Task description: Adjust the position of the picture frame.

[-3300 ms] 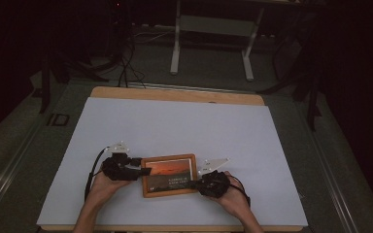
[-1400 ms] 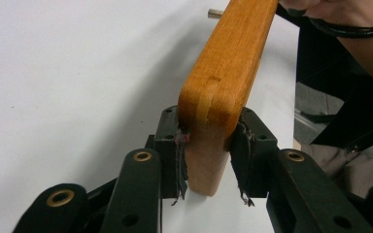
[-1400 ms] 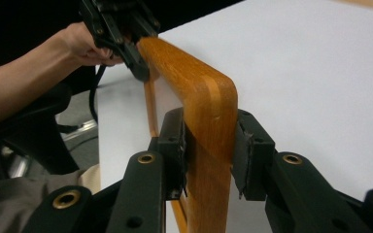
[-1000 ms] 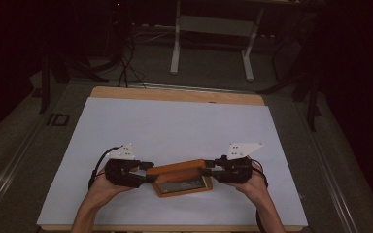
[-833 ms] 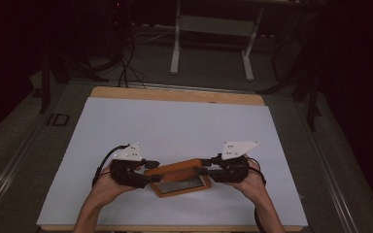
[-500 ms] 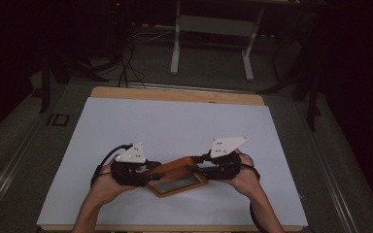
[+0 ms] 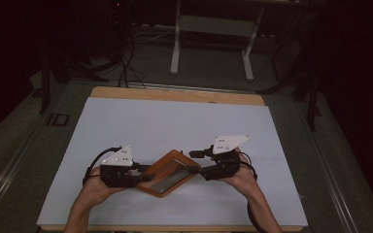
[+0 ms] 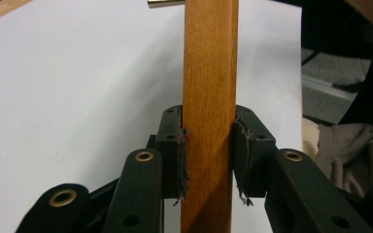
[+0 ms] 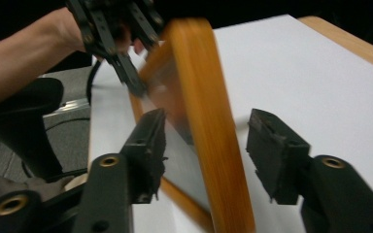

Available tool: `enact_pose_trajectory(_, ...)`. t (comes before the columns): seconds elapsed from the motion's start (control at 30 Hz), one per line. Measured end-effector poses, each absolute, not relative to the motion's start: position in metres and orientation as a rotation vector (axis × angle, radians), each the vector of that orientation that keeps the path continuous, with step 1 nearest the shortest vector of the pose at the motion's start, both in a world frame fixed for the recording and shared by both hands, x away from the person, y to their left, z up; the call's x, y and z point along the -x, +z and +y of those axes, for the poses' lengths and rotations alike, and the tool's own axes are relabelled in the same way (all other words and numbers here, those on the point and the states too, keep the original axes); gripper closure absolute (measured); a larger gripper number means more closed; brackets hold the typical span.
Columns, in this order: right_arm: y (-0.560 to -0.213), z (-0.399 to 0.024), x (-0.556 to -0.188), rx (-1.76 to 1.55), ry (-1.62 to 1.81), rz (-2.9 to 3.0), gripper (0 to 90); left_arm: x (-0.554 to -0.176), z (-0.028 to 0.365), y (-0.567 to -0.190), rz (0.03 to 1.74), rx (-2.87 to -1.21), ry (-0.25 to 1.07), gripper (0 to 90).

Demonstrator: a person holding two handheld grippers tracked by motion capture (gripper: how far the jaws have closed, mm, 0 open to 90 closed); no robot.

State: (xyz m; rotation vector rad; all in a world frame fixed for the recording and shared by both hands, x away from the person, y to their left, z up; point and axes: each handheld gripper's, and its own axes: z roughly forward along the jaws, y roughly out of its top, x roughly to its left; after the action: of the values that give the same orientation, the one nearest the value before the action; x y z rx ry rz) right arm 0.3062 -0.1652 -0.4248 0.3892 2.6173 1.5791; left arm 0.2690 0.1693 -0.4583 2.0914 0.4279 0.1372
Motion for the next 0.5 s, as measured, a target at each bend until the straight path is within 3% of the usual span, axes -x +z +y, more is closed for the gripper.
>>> enact_pose_trajectory(0.2,-0.454,-0.173,-0.313,-0.536,1.597,2.638,37.8,-0.27,0.184,-0.465,0.472,-2.069,0.109,68.6)
enact_pose_trajectory(0.5,-0.494,-0.145,-0.313,-0.606,1.662,2.735,42.4,-0.272,0.196,-0.473,0.532,-2.05,0.093,68.5)
